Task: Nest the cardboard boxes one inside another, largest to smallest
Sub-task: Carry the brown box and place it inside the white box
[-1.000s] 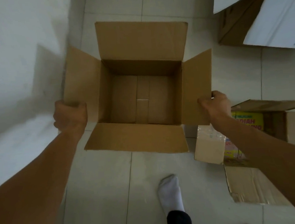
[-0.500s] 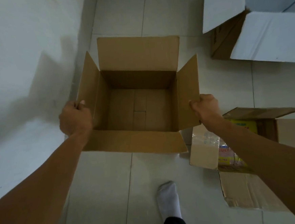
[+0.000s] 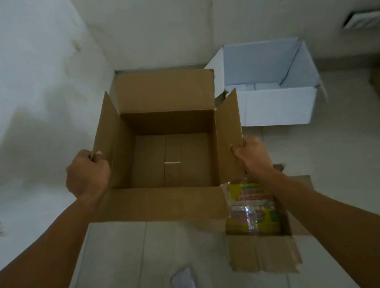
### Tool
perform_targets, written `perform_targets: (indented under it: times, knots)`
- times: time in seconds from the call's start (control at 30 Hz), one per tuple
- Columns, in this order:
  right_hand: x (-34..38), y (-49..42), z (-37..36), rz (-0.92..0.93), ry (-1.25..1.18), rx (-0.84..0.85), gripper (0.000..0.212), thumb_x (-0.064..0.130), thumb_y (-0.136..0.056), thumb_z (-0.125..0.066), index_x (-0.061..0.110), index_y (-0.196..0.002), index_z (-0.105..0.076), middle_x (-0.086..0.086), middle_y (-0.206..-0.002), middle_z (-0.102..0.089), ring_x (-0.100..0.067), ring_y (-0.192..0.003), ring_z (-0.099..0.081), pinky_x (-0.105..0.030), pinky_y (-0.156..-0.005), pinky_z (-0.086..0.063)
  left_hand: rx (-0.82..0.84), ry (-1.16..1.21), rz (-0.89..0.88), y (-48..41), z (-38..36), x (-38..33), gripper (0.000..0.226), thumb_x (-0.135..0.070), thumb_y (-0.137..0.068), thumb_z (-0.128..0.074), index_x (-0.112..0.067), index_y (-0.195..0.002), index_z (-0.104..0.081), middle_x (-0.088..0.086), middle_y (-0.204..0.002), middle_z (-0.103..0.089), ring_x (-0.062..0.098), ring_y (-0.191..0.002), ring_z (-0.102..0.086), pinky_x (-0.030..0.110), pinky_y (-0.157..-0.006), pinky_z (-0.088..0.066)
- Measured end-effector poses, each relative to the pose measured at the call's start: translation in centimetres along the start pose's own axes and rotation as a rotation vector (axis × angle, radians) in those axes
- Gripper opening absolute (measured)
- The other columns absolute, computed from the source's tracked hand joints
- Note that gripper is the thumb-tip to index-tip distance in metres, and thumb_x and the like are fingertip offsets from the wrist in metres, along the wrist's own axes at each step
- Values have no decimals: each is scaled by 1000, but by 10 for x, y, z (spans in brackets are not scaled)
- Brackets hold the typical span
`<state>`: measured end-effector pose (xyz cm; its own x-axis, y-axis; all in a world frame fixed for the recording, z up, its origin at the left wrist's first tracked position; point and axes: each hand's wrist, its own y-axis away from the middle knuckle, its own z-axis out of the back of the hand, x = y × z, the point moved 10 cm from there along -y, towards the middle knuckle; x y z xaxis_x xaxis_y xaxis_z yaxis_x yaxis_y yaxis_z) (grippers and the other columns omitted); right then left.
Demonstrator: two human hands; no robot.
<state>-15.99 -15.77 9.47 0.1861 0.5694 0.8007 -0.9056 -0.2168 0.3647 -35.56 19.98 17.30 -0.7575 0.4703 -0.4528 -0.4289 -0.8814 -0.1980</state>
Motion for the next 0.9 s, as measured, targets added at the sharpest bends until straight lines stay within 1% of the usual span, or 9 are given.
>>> perform_targets:
  times: [0.07, 0.13, 0.2, 0.37, 0.57, 0.63, 0.73, 0.83, 0.9]
  knots:
    - [-6, 9, 45, -1, 45, -27, 24, 19, -89, -55, 15, -66, -57, -6, -61, -61, -20, -53, -59, -26, -46, -48, 8, 45, -18, 28, 8, -32, 24, -23, -92, -51, -11, -72, -51, 7, -66, -50, 27, -62, -45, 34, -59, -33]
    - [-13, 14, 87, -3, 97, -64, 20, 20, -88, -56, 7, -75, -63, -12, -70, -66, -29, -65, -65, -39, -60, -57, 32, 88, -46, 51, 7, -61, 27, -22, -91, -51, -10, -67, -50, 6, -61, -51, 27, -57, -46, 31, -57, -32]
    - [-23, 15, 123, -12, 149, -99, 21, 20, -87, -56, 2, -82, -65, -18, -80, -69, -34, -74, -67, -48, -71, -58, 52, 129, -80, 69, 0, -87, 32, -21, -89, -51, -9, -60, -47, 6, -54, -49, 24, -50, -45, 27, -49, -29]
    - [-42, 5, 198, -44, 224, -169, 18, 22, -88, -56, 7, -78, -61, -16, -80, -68, -33, -74, -67, -39, -68, -55, 102, 253, -135, 94, -22, -150, 36, -15, -86, -51, -15, -53, -37, 2, -48, -40, 17, -42, -37, 22, -42, -24]
    - [-25, -25, 270, -60, 186, -219, 18, 23, -90, -56, 5, -87, -60, -19, -92, -67, -34, -82, -67, -48, -79, -56, 147, 377, -195, 89, -41, -233, 39, -12, -83, -52, -18, -50, -33, -3, -46, -35, 11, -40, -33, 22, -40, -24]
    - [-16, -36, 291, -53, 181, -243, 17, 24, -91, -56, 7, -88, -58, -18, -93, -67, -33, -83, -67, -47, -80, -56, 160, 405, -247, 86, -48, -265, 41, -12, -85, -52, -19, -50, -33, -3, -46, -35, 9, -40, -32, 14, -36, -24]
    - [2, -61, 319, -23, 179, -265, 15, 24, -91, -56, 9, -89, -57, -15, -93, -66, -30, -82, -66, -45, -79, -56, 161, 457, -270, 74, -60, -305, 43, -11, -87, -53, -18, -50, -33, -2, -47, -36, 10, -40, -33, 10, -36, -30]
    - [19, -98, 347, 15, 165, -285, 17, 23, -91, -55, 7, -96, -61, -13, -93, -65, -28, -81, -65, -39, -77, -54, 158, 466, -218, 54, -80, -333, 43, -19, -92, -54, -16, -53, -37, -1, -51, -40, 10, -43, -36, 10, -37, -25]
    - [25, -131, 363, 45, 169, -289, 19, 22, -91, -56, 5, -99, -60, -12, -92, -64, -27, -81, -64, -36, -75, -52, 153, 451, -189, 39, -98, -351, 42, -25, -93, -53, -14, -55, -39, 0, -53, -43, 10, -45, -38, 18, -41, -26]
